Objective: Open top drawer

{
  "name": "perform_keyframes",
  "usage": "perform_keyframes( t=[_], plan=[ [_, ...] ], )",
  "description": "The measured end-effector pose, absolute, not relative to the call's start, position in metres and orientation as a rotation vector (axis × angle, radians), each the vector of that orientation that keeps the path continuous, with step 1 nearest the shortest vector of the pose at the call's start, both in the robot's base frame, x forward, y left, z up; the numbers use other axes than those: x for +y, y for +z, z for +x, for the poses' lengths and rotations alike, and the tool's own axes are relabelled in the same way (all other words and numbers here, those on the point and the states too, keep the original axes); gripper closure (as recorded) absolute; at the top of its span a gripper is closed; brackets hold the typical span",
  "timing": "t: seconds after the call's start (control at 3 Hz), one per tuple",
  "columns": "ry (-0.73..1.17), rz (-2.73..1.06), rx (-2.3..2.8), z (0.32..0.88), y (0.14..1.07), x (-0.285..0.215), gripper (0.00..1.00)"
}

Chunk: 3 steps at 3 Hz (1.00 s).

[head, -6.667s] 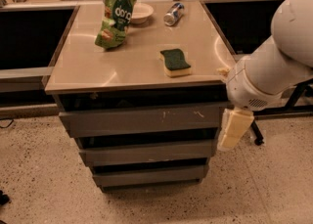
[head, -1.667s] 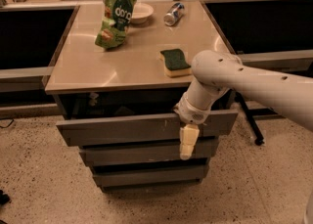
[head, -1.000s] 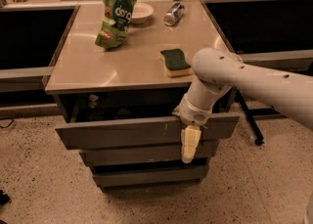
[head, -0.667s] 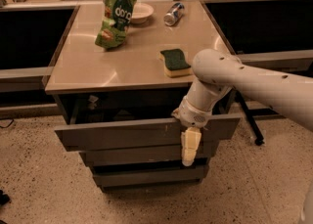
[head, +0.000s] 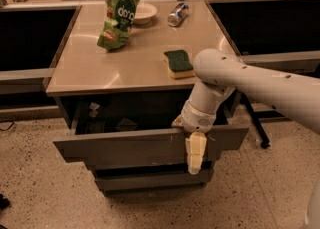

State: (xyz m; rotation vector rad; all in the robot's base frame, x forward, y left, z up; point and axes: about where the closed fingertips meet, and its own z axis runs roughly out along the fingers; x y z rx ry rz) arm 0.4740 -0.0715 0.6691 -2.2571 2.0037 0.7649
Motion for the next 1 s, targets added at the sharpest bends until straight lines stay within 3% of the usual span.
perform_keyframes(
  t=[1.0],
  plan=[
    [0.836,-2.367,2.042,0.4557,0.6880,-0.0753,0.00]
  ],
)
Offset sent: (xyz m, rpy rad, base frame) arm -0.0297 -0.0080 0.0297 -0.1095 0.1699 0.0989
